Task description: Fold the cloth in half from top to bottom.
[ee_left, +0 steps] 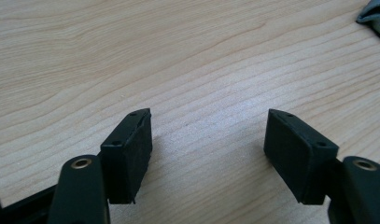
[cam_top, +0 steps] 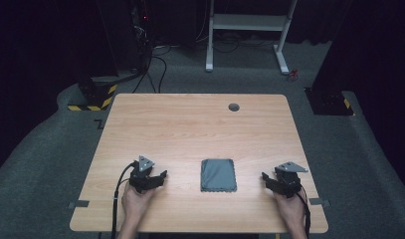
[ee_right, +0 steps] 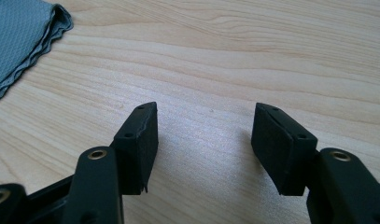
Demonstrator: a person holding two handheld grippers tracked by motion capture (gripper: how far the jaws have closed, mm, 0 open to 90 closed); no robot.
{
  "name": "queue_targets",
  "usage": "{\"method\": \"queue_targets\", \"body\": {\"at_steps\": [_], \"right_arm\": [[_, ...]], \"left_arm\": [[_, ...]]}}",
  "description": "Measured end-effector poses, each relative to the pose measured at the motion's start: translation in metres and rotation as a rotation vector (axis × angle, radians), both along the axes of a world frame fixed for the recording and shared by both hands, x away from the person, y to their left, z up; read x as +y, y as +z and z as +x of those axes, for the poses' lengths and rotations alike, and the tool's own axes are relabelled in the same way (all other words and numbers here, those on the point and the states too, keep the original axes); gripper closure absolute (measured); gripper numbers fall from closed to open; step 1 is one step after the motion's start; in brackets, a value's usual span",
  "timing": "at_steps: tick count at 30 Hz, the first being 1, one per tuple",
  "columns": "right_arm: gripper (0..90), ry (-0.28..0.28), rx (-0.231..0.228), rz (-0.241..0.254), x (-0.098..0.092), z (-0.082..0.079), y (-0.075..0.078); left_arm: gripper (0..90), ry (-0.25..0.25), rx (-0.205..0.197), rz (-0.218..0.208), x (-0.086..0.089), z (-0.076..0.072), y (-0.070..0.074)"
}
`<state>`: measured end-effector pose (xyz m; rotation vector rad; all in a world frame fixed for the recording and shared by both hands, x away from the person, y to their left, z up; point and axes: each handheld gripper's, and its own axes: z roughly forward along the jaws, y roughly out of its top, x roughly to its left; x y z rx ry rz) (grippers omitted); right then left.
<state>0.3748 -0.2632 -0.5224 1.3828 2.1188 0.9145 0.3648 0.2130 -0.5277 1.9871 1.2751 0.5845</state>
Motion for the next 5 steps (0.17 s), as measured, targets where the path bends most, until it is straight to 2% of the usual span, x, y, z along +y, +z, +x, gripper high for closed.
{"method": "queue_targets", "body": {"at_steps": [5], "right_arm": [[41.3,-0.001,0.002,0.002,0.0000,0.0002,0.0000]], "left_arm": [[31.4,-0.004,0.003,-0.001,-0.0001,0.0000,0.0000]]}}
